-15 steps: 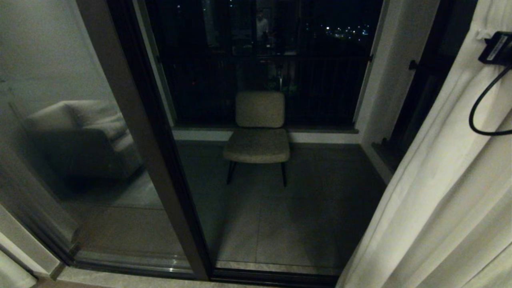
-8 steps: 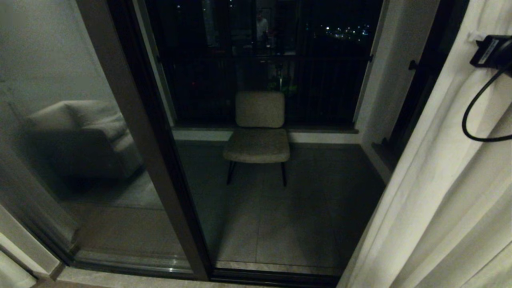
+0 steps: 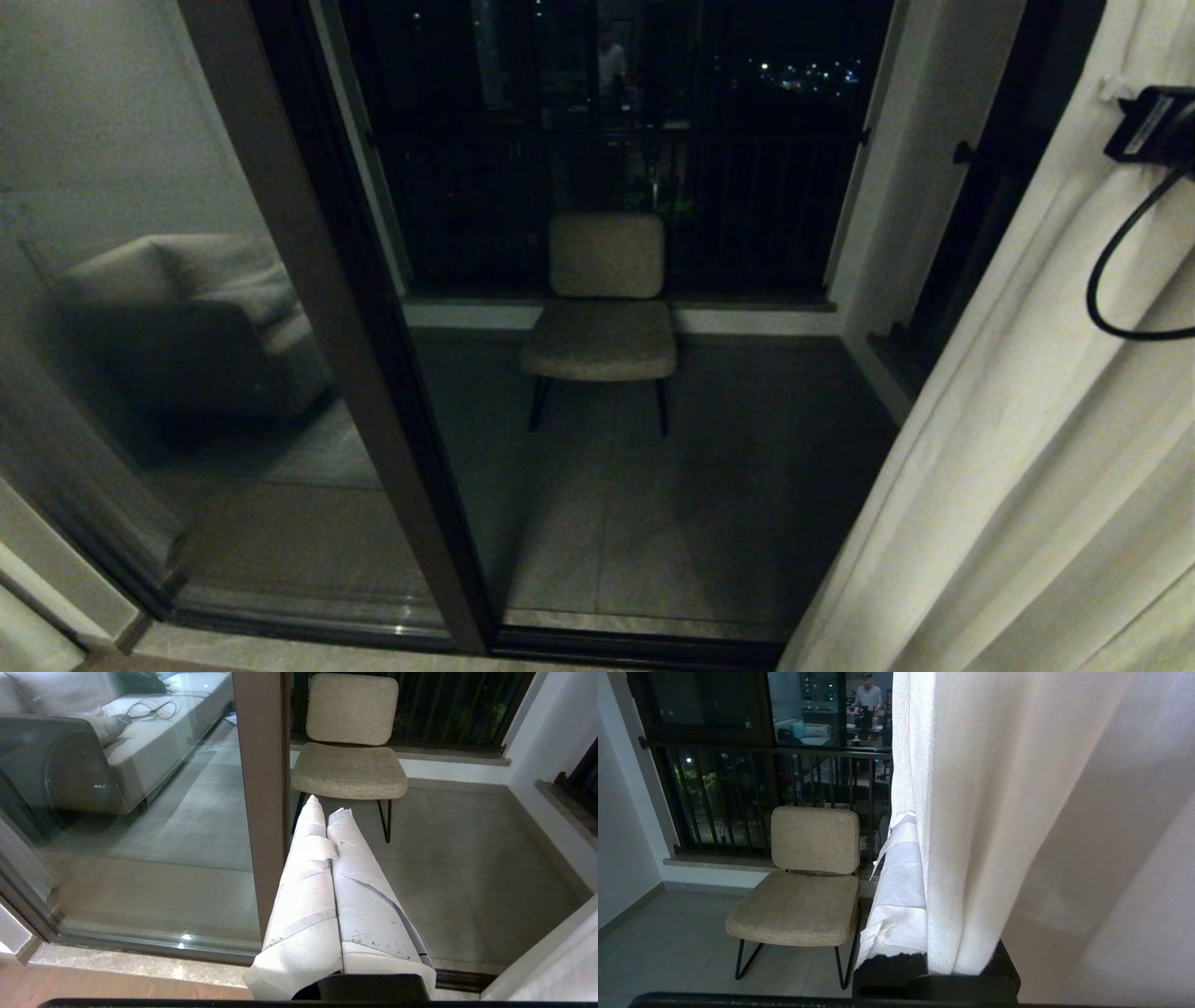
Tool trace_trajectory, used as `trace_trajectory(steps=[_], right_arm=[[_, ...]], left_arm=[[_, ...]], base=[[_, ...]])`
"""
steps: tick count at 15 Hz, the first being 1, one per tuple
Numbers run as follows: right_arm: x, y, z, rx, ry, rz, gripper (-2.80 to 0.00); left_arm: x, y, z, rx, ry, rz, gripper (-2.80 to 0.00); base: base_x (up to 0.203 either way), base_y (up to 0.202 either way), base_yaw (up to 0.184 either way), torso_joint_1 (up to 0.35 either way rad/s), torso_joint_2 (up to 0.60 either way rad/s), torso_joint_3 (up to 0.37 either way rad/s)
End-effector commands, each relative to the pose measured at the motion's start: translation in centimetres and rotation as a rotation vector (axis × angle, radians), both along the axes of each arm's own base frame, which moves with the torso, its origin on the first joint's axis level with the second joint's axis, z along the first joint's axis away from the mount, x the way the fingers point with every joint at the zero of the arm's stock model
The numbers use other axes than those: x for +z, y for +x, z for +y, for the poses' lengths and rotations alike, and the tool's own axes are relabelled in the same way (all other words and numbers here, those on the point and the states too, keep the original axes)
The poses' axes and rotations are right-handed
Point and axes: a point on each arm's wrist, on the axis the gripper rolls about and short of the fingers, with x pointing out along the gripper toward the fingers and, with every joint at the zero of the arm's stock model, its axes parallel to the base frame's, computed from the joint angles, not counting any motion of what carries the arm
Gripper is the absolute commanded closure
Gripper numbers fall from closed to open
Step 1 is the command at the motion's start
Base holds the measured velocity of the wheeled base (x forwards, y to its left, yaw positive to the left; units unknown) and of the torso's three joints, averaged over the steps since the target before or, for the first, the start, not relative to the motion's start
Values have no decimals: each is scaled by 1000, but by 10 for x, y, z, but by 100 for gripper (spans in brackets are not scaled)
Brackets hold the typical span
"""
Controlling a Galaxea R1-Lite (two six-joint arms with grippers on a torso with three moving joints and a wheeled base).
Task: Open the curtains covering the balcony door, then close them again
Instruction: Close the inner curtains on both sides
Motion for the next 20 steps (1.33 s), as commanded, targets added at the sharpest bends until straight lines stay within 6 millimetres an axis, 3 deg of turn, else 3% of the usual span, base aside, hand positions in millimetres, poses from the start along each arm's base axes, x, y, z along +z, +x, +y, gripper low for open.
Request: trace_trajectory(steps=[1,20], right_arm=[[0,0,0,1,-1,-2,0],[-1,2,0,1,-1,2,0]], left_arm=[[0,0,0,1,-1,0,0],[0,0,0,1,-2,0,0]], base=[[0,0,0,0,0,0],[0,0,0,0,0,0]])
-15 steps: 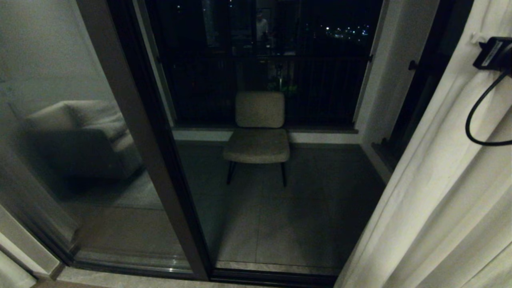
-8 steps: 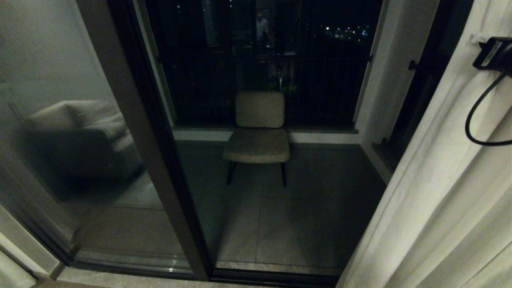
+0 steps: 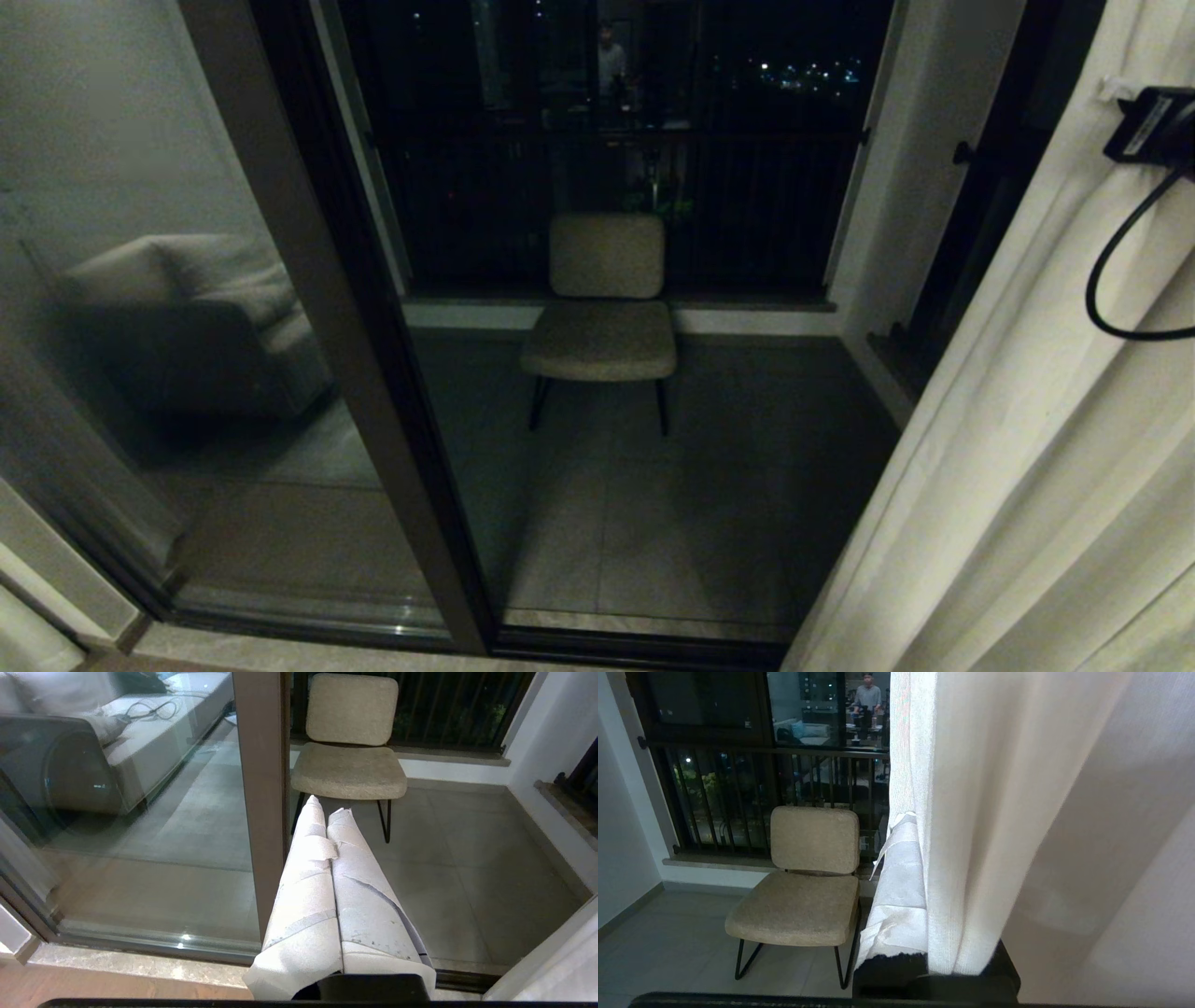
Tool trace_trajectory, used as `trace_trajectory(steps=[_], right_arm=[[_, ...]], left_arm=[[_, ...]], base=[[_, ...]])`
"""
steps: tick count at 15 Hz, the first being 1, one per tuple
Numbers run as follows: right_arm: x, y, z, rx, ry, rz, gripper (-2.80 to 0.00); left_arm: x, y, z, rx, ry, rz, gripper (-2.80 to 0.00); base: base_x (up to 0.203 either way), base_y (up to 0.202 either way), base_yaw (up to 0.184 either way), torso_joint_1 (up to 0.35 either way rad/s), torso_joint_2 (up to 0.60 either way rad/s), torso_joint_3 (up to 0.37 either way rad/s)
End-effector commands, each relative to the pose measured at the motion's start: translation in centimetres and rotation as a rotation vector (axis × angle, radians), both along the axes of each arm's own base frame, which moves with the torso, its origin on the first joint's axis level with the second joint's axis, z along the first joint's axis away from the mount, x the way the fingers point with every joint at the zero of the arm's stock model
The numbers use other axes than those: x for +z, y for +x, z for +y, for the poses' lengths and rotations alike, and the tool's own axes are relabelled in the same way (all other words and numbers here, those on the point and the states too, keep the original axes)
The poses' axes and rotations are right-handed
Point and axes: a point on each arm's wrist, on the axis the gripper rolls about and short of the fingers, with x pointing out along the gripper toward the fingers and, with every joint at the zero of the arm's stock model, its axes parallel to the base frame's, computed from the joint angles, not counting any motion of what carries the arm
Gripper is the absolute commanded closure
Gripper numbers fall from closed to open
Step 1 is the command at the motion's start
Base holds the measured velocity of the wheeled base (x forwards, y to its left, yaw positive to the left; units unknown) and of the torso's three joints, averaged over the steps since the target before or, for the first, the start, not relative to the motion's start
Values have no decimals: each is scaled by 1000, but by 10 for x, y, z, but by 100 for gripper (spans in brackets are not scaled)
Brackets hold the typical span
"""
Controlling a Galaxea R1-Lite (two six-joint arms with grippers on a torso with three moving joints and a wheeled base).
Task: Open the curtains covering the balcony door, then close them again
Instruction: Close the inner curtains on both sides
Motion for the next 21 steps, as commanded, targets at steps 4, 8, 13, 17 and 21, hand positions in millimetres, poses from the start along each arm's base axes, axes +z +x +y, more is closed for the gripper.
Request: trace_trajectory(steps=[4,8,13,17,21], right_arm=[[0,0,0,0,-1,-4,0],[1,0,0,-1,-1,-4,0],[1,-1,0,0,-2,-7,0],[1,-1,0,0,-2,-7,0],[1,-1,0,-1,-1,-6,0]], left_arm=[[0,0,0,1,-1,-2,0],[0,0,0,1,-1,0,0],[0,0,0,1,-1,-1,0],[0,0,0,1,-1,0,0],[0,0,0,1,-1,0,0]], base=[[-16,0,1,3,1,-1],[-171,0,2,2,3,1],[-60,0,1,-2,0,0],[0,0,0,0,0,0],[0,0,0,0,0,0]])
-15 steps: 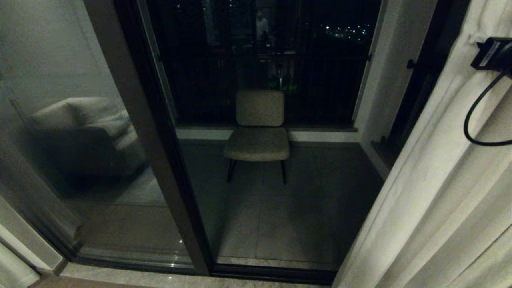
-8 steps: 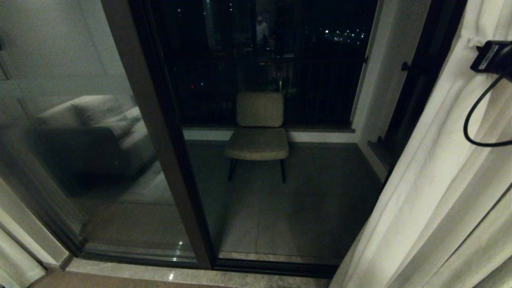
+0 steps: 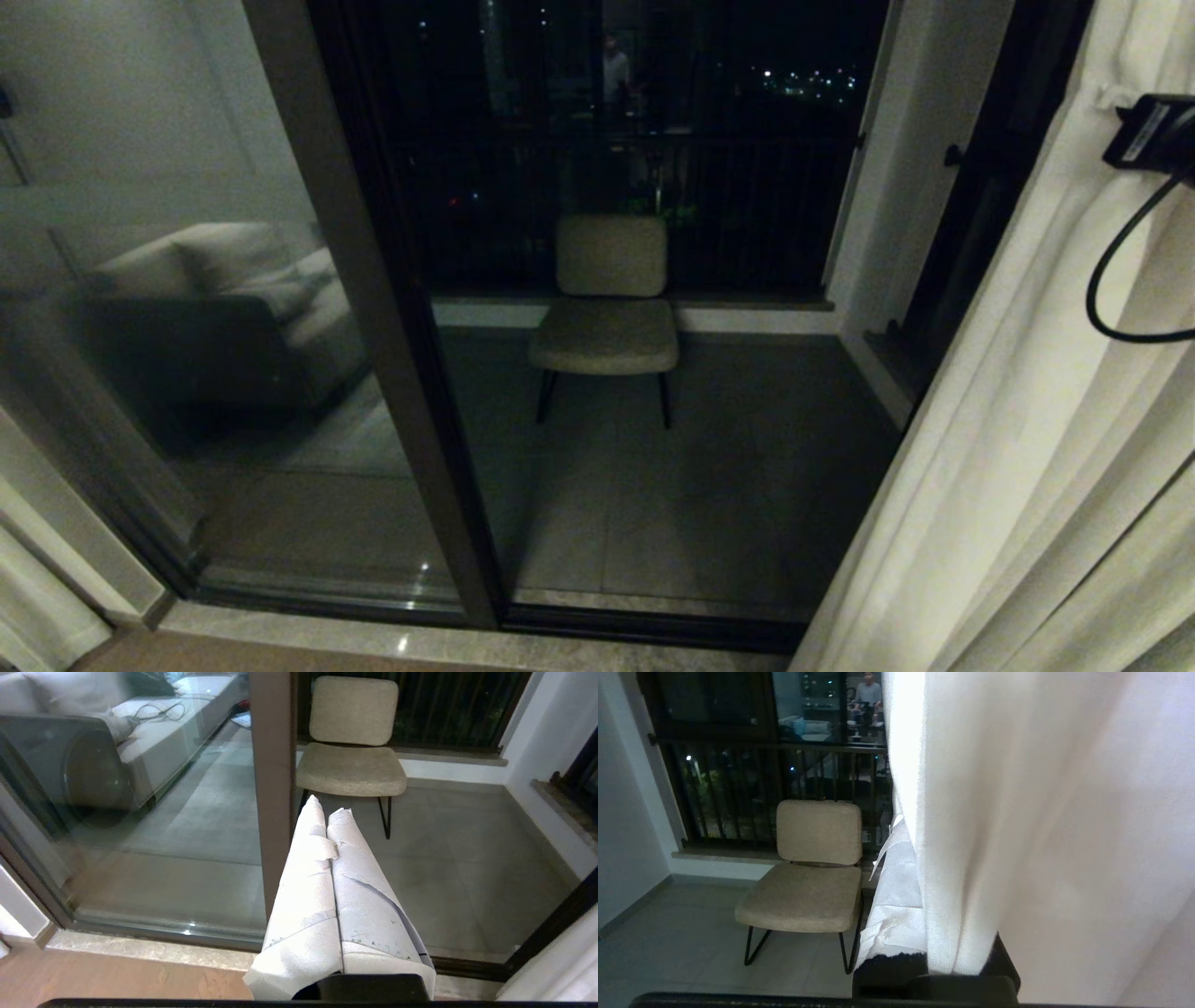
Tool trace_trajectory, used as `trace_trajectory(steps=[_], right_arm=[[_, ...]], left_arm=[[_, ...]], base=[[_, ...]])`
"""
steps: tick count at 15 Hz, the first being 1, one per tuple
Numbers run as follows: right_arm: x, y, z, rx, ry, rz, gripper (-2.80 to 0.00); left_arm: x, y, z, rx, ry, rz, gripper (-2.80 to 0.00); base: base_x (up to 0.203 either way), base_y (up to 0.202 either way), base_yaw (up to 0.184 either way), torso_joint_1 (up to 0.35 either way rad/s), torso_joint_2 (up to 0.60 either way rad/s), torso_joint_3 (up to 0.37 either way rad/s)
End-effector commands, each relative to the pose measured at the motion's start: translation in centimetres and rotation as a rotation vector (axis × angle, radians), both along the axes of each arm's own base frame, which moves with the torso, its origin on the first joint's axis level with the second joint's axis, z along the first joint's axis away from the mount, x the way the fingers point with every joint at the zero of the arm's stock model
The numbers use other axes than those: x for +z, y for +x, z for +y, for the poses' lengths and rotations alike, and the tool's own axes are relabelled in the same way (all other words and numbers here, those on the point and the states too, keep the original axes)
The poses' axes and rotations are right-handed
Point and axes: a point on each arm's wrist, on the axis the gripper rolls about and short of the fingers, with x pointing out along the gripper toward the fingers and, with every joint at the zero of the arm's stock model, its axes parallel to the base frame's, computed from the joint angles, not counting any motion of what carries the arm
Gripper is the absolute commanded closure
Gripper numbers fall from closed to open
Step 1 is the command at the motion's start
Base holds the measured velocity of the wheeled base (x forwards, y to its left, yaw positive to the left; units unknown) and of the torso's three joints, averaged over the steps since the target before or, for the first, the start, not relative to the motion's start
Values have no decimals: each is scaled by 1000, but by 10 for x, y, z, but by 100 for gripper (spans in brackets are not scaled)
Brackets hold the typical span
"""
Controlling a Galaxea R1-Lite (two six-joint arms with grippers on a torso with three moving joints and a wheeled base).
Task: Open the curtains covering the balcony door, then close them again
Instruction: Close the inner curtains on both sides
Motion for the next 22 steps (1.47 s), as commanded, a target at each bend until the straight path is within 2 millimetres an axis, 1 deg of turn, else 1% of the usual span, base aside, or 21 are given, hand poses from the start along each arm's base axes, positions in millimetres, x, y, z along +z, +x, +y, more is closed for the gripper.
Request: trace_trajectory(steps=[1,22], right_arm=[[1,-1,0,1,-1,-6,0],[1,-1,0,0,-3,-7,0]], left_arm=[[0,0,0,0,0,-1,0],[0,0,0,0,0,-2,0]], base=[[8,68,-7,2,2,-2],[0,184,-1,3,2,3]])
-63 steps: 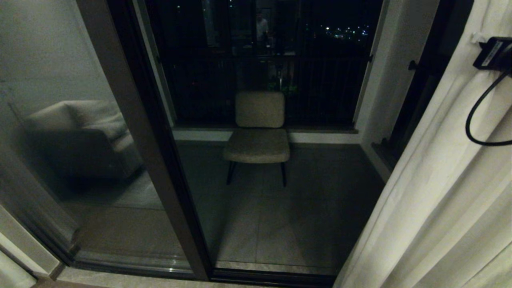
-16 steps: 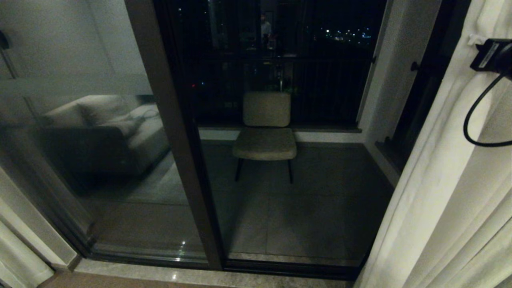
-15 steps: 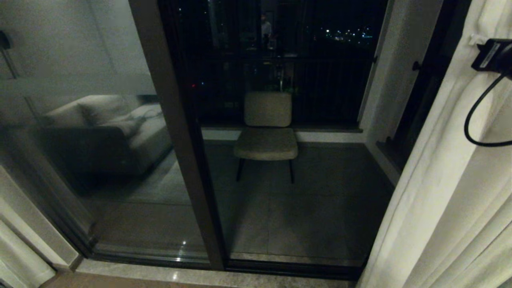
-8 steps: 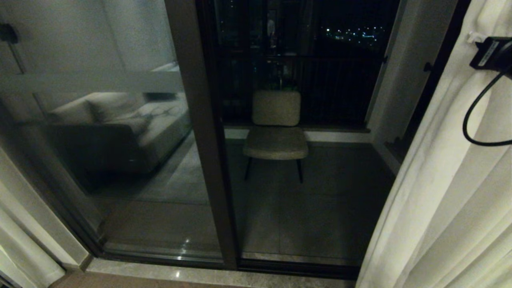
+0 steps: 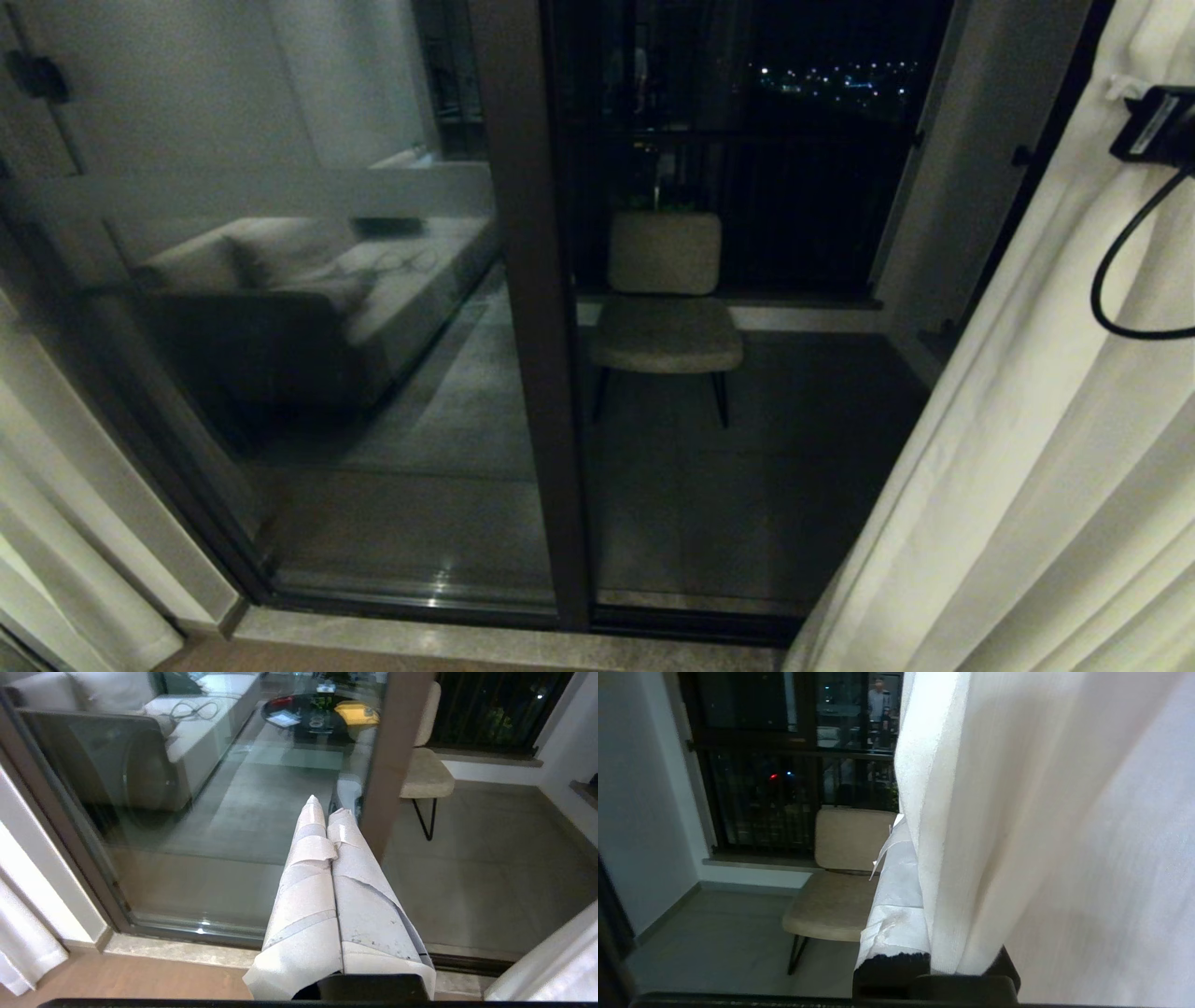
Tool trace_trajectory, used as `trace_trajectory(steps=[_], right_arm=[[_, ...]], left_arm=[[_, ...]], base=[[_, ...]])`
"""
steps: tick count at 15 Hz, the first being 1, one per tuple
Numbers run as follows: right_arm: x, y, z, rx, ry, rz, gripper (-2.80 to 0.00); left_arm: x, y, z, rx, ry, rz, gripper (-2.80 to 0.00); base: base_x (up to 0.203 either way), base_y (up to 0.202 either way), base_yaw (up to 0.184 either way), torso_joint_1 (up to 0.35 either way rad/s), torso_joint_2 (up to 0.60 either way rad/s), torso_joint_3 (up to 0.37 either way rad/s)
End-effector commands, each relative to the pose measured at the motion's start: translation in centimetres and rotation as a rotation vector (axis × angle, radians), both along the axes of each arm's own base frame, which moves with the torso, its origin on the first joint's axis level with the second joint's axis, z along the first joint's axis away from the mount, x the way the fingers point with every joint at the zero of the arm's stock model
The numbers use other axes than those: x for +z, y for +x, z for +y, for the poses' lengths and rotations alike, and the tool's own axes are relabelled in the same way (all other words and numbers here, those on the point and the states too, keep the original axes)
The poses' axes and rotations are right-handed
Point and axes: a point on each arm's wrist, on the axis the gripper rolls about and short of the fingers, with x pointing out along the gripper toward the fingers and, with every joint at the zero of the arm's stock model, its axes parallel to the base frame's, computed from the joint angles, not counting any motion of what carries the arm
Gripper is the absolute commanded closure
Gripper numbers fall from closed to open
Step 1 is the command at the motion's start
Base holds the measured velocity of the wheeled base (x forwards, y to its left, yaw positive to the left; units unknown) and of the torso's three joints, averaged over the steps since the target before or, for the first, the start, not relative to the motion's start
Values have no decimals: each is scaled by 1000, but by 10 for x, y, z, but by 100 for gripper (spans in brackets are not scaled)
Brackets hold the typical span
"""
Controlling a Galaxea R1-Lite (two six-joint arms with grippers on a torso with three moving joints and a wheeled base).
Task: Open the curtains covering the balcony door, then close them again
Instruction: Close the inner curtains on both sides
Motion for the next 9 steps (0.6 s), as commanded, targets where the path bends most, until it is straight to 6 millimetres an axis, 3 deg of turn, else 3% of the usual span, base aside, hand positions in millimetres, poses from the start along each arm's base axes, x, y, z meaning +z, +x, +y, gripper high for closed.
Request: trace_trajectory(steps=[1,9], right_arm=[[0,0,0,2,-1,-2,0],[-2,2,0,2,0,2,0]], left_arm=[[0,0,0,1,-1,0,0],[0,0,0,1,-1,0,0]], base=[[0,185,0,0,-2,2],[0,186,0,2,2,2]])
